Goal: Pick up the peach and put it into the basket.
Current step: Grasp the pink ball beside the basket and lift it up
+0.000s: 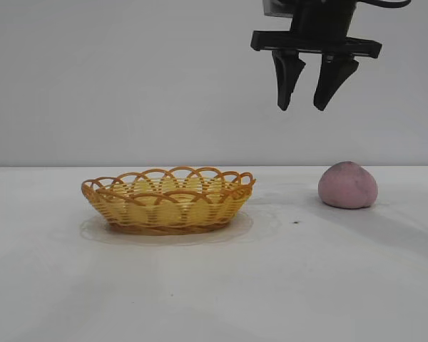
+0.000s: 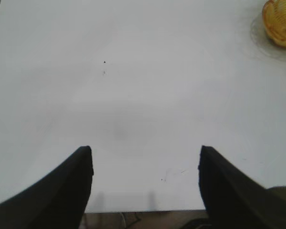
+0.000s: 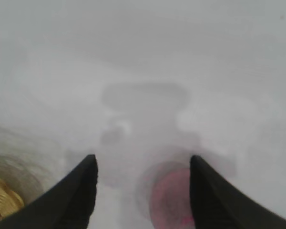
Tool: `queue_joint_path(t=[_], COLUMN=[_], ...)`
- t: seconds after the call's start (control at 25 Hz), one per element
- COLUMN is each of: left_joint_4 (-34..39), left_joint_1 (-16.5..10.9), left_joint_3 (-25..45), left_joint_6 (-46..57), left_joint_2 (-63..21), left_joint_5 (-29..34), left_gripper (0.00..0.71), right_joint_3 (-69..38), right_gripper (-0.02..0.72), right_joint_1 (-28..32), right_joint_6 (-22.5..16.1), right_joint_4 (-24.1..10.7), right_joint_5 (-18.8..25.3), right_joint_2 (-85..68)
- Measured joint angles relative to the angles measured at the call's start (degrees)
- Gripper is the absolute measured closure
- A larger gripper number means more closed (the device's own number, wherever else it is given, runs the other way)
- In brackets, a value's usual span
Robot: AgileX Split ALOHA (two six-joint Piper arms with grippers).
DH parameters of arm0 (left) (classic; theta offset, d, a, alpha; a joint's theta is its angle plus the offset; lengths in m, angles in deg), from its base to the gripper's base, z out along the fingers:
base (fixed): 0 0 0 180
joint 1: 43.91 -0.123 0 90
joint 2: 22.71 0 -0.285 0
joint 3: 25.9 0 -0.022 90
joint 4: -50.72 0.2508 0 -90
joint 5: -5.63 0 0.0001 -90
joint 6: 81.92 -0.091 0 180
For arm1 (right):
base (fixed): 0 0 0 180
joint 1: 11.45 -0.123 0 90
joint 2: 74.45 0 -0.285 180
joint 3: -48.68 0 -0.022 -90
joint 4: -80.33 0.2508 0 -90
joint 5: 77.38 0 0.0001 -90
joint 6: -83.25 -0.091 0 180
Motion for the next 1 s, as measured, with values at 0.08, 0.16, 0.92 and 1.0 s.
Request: queue_joint_path(t=[0.08,0.16,0.92,1.0], left_joint_4=[0.0,0.0,0.0,0.0], left_joint_1=[0.0,0.0,0.0,0.0], left_joint_3=[0.1,0.1,0.1,0.1], left_joint_6=[-0.1,-0.2,-0.3,-0.3], left_joint_2=[0.0,-0.1,-0.1,-0.1], left_joint_5=[0.0,0.1,0.1,0.1], left_gripper=[0.290,0.290,0.290,0.290], right_joint_3=[0.0,0.0,0.0,0.1], right_gripper=[0.300,0.300,0.703,0.703], right_joint_1=[0.0,0.2,-5.1,-8.6], right_joint_6=[0.0,0.0,5.8,8.3], right_joint_4=[-2.0,-3.6,-0.1,3.3], right_joint_5=[2.4,4.7,0.3,-0.3], right_joint_2=[0.1,0.3,-0.6,-4.3])
